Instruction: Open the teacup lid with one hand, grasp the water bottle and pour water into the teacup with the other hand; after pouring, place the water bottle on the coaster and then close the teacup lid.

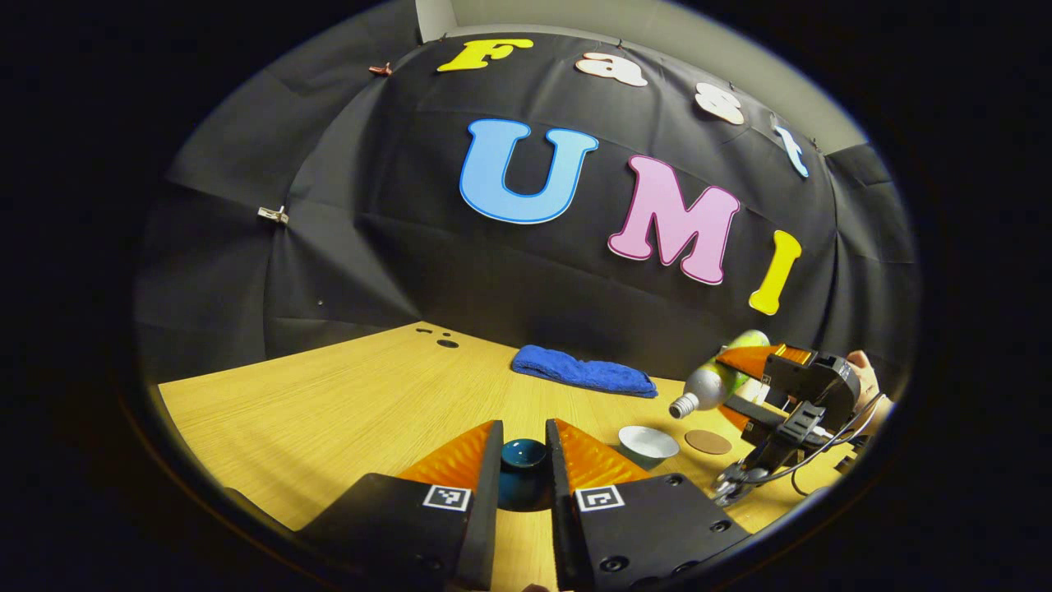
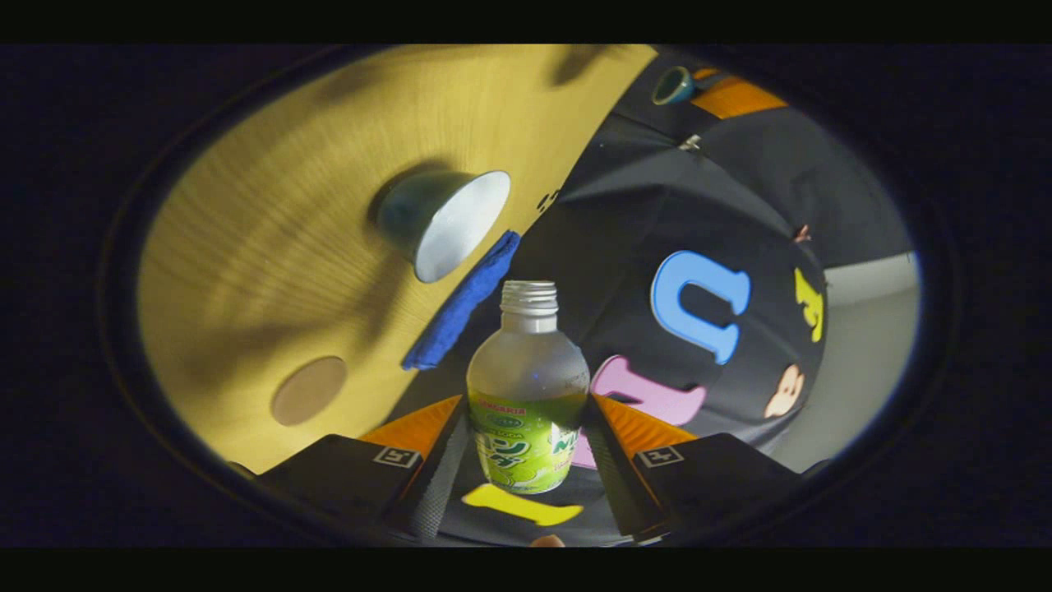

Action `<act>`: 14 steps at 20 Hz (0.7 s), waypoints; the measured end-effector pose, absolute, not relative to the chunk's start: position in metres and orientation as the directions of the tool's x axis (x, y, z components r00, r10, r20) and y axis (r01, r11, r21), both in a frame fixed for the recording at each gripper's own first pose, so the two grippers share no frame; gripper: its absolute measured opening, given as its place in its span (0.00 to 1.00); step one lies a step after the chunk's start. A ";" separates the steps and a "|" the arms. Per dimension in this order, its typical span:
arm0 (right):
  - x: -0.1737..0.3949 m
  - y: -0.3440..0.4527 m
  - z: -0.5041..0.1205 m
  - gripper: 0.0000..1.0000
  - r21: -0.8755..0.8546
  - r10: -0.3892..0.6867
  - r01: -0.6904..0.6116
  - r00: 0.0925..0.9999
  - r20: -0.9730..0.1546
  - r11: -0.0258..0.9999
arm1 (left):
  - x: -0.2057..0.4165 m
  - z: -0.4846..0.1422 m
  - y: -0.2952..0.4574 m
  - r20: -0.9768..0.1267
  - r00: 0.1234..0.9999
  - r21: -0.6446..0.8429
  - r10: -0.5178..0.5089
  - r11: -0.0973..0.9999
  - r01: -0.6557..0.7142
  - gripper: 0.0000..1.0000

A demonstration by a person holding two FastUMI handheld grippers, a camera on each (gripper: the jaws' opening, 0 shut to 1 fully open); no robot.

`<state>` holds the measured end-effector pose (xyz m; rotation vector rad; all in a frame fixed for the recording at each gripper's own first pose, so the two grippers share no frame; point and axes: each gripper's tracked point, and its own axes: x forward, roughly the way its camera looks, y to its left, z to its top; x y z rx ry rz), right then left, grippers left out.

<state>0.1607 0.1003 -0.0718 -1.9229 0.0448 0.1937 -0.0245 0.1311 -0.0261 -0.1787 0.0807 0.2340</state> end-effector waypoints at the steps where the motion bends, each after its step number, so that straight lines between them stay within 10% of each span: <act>1: 0.157 0.103 -0.075 0.80 -0.942 0.060 -0.142 0.984 -0.168 -0.304 | -0.025 -0.027 0.131 -0.101 0.969 -0.167 0.224 0.957 -0.238 0.32; 14: 0.145 0.105 -0.096 0.81 -0.655 0.064 -0.293 0.935 -0.350 0.697 | -0.023 -0.033 0.132 -0.116 0.967 -0.177 0.226 0.954 -0.244 0.32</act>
